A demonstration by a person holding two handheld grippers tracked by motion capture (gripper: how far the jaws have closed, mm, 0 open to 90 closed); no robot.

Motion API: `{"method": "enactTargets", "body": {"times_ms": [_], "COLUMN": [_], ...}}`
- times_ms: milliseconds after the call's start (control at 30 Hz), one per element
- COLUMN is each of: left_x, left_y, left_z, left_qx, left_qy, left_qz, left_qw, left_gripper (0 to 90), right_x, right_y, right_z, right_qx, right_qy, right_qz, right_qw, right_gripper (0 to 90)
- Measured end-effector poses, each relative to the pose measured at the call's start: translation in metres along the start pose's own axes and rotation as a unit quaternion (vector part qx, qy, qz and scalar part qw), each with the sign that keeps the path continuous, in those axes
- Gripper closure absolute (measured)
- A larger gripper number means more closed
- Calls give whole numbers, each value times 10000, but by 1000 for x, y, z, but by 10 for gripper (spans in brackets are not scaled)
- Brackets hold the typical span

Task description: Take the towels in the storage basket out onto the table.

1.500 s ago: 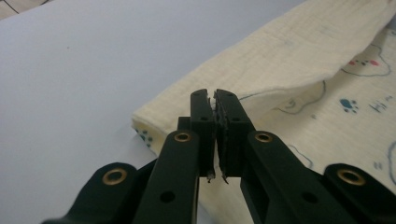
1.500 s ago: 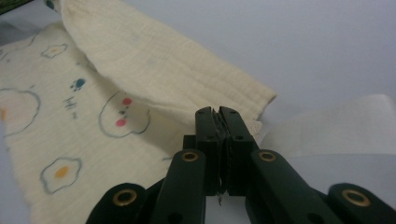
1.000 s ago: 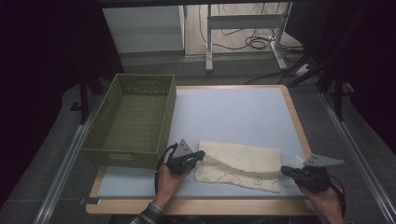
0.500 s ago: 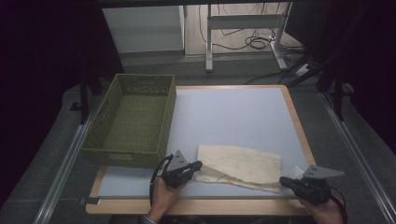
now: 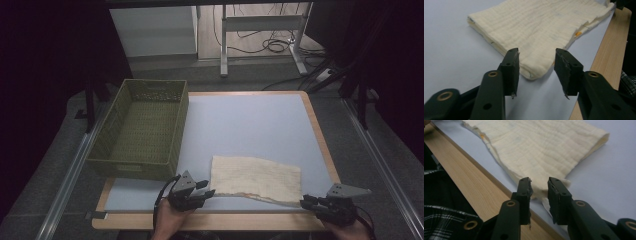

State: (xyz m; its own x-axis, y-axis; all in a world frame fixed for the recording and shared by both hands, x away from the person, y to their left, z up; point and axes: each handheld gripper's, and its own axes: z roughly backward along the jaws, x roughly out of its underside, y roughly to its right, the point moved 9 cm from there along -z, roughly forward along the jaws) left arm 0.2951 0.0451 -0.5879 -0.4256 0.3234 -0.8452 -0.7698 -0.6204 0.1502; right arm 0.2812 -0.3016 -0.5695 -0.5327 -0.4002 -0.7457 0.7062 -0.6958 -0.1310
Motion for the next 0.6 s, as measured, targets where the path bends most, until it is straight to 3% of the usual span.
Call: {"method": "enactTargets", "body": {"times_ms": [167, 300, 433, 600], "left_x": [-9, -22, -38, -55], "left_y": [-10, -16, -24, -38], "left_z": [4, -5, -24, -47], "left_qx": [-130, -221, -204, -411], "left_qy": [73, 42, -82, -171], "left_qz": [71, 69, 165, 90], "left_qw": [9999, 9997, 9996, 9990], "left_gripper": [489, 470, 471, 471], "right_x": [-7, -15, -30, -53], "right_y": [6, 12, 26, 47], "right_z": [12, 13, 5, -14], "right_qx": [114, 184, 254, 443], "right_qy": [52, 104, 151, 194], "right_qz": [-26, -21, -6, 59], "right_qw": [9999, 9998, 9996, 9988], "right_gripper": [669, 666, 661, 661]}}
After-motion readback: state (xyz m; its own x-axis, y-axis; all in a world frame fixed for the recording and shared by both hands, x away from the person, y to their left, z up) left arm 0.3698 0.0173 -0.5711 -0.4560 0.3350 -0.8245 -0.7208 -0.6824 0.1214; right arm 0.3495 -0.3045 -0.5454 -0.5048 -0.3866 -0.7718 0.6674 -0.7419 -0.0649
